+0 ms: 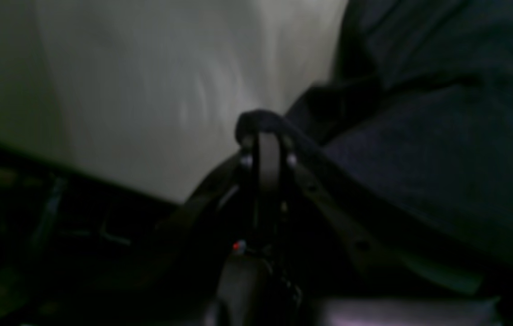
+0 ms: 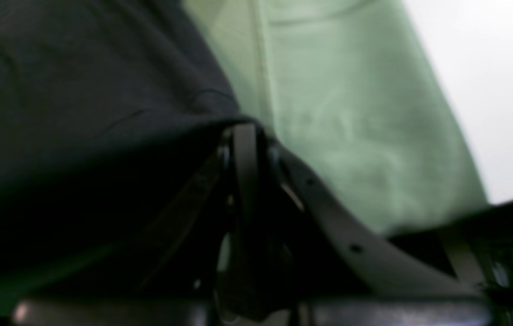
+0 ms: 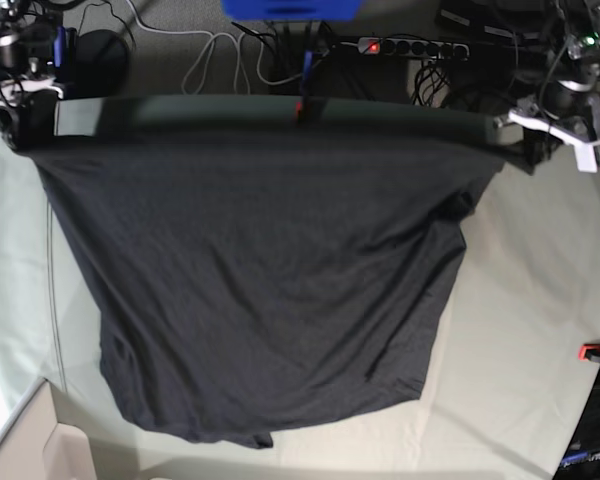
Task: Layout the t-shirt on the table in an organized manner, then fold the t-shirt properly
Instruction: 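Pull the held edge taut with both grippers and lay it down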
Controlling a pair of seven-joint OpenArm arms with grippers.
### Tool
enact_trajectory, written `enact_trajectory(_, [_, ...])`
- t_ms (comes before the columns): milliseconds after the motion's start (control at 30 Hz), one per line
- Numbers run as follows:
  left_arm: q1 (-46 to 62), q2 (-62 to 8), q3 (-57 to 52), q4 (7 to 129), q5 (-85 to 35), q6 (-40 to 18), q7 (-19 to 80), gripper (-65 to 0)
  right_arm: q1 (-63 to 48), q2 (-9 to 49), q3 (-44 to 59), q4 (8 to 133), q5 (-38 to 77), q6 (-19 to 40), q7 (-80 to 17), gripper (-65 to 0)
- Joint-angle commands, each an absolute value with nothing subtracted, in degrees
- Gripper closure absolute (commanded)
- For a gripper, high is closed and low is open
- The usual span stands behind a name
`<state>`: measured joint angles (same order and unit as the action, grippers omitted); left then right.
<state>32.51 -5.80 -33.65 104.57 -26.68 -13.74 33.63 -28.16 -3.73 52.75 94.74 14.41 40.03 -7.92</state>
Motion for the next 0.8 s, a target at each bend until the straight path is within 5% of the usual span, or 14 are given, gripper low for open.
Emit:
enact_trajectory(0, [32.6, -6.2, -34.1, 105.0, -27.0, -13.8, 32.0, -0.1, -28.4, -2.9, 53.6, 95.6, 15.8, 40.0, -6.3, 0.0])
enact_trajectory(767, [34.2, -4.7, -34.0, 98.8, -27.0, -13.8, 32.0, -0.1, -29.7, -1.7, 53.2, 86.2, 8.7, 40.0, -6.2, 0.0])
